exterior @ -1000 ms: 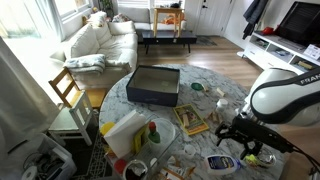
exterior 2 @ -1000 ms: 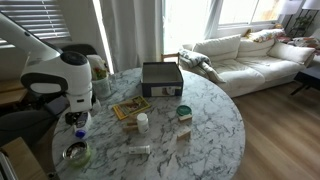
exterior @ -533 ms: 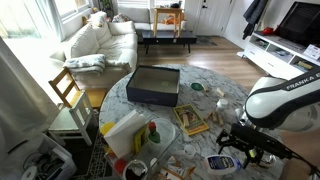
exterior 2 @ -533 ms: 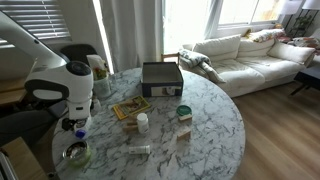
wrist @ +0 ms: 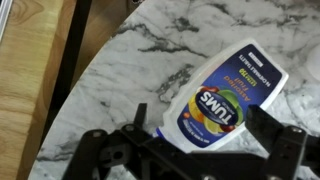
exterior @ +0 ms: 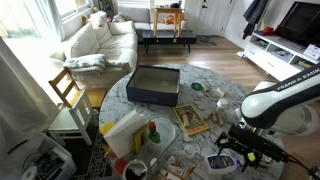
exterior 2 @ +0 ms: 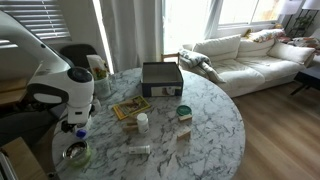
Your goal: Put the bottle with the blue lid upright and put it in the transparent storage box
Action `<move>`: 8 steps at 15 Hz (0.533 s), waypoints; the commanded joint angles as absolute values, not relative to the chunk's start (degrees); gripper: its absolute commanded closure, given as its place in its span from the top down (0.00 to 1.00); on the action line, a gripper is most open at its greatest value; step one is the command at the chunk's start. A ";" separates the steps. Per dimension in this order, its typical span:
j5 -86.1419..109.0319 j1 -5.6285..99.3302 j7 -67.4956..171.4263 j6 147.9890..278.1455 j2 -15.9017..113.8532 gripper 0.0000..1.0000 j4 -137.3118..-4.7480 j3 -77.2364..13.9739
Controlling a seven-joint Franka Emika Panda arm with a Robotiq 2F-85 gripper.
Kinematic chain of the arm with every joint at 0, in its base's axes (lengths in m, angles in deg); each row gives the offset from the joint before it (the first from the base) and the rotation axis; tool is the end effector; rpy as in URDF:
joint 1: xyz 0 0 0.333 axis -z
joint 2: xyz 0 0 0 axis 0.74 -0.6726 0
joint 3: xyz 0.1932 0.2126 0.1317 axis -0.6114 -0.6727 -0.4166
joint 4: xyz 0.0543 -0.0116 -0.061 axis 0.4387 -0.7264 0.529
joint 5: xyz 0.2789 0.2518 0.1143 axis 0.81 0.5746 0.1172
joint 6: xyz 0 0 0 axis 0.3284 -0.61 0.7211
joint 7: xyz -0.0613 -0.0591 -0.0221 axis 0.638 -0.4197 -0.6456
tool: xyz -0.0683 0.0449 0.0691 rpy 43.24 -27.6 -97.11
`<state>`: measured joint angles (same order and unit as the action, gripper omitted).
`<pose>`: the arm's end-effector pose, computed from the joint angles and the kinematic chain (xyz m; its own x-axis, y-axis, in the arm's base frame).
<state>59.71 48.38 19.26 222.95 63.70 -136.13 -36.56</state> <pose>0.3599 -0.0044 0.1895 0.1911 -0.8852 -0.4242 -0.9768 -0.2139 0.0062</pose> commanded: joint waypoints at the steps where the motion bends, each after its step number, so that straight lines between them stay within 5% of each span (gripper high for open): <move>1: 63.93 47.49 22.16 226.22 62.04 1.00 -136.10 -36.85; 8: 69.09 46.65 25.77 232.71 60.95 1.00 -136.09 -37.40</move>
<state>65.77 47.39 23.16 229.94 62.38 -136.11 -37.12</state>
